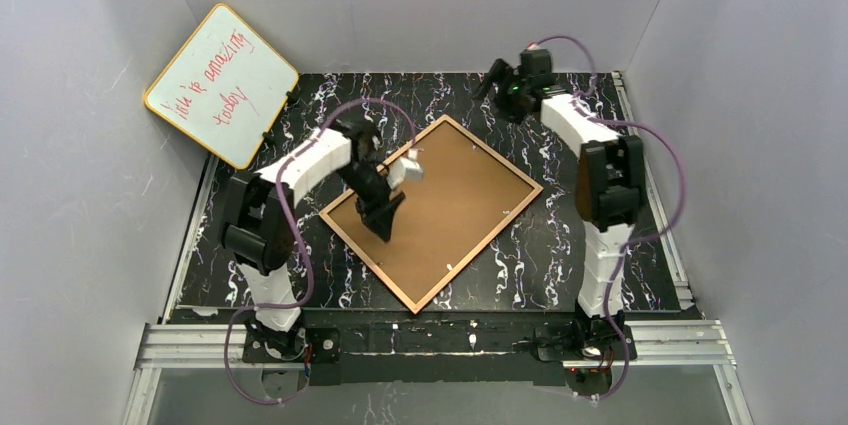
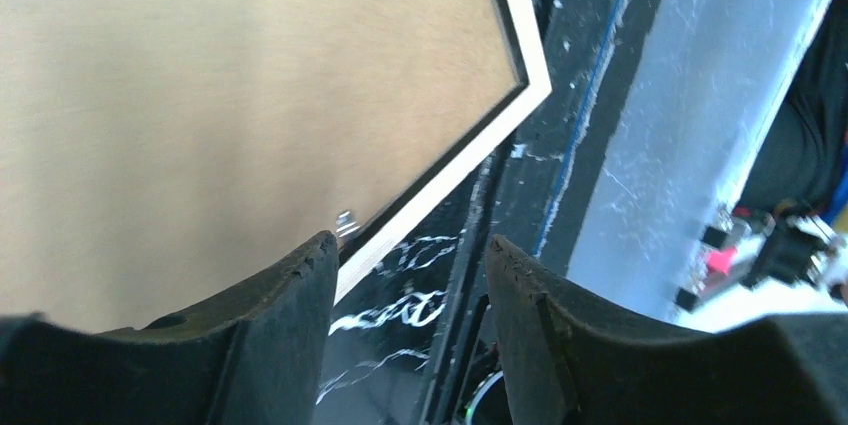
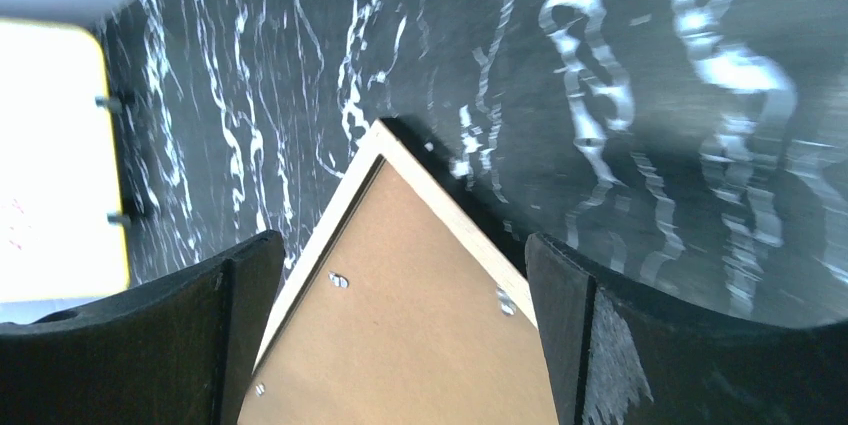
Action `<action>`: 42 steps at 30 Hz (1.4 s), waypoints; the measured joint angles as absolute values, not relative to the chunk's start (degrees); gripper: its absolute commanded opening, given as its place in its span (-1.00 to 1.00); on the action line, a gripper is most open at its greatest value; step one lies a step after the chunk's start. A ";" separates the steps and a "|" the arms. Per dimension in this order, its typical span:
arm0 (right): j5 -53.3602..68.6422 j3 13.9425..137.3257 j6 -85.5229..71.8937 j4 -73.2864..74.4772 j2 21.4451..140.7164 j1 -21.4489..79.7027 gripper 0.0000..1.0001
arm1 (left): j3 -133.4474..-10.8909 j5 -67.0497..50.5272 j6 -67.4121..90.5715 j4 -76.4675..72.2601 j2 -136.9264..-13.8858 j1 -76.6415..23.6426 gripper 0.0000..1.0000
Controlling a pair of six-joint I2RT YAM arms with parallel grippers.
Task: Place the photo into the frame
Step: Adjust the photo frame at the center of the board.
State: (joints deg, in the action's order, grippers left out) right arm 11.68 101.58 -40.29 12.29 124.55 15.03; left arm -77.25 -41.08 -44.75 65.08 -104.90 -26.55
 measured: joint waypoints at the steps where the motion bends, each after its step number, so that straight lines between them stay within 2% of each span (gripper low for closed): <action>1: 10.50 99.74 -40.47 12.36 121.84 13.91 0.97 | -79.44 -40.91 -44.77 65.28 -104.40 -24.60 0.09; 8: 5.98 79.46 -41.95 11.09 98.83 7.40 0.97 | -89.56 -33.28 -38.96 57.71 -105.12 -8.91 -0.14; 13: 10.24 63.31 -42.24 12.58 89.14 8.91 0.97 | -91.50 -25.15 -34.22 49.95 -111.70 -1.17 -0.17; 18: 14.00 49.91 -42.19 17.30 81.93 9.47 0.97 | -89.69 -21.02 -33.39 46.33 -115.92 2.46 -0.18; 25: 15.42 41.85 -43.99 18.59 70.72 10.90 0.97 | -84.25 -19.51 -33.41 43.81 -115.85 2.74 -0.24; 29: 16.80 38.89 -46.04 15.62 72.79 13.32 0.97 | -83.09 -19.88 -33.41 42.63 -115.22 2.61 -0.33; 34: 19.16 38.68 -47.72 10.66 81.67 13.56 0.97 | -80.31 -21.54 -33.36 40.71 -113.67 2.74 -0.36; 42: 21.82 45.12 -49.82 5.48 91.22 11.53 0.97 | -72.01 -26.04 -34.09 39.66 -108.33 1.28 -0.38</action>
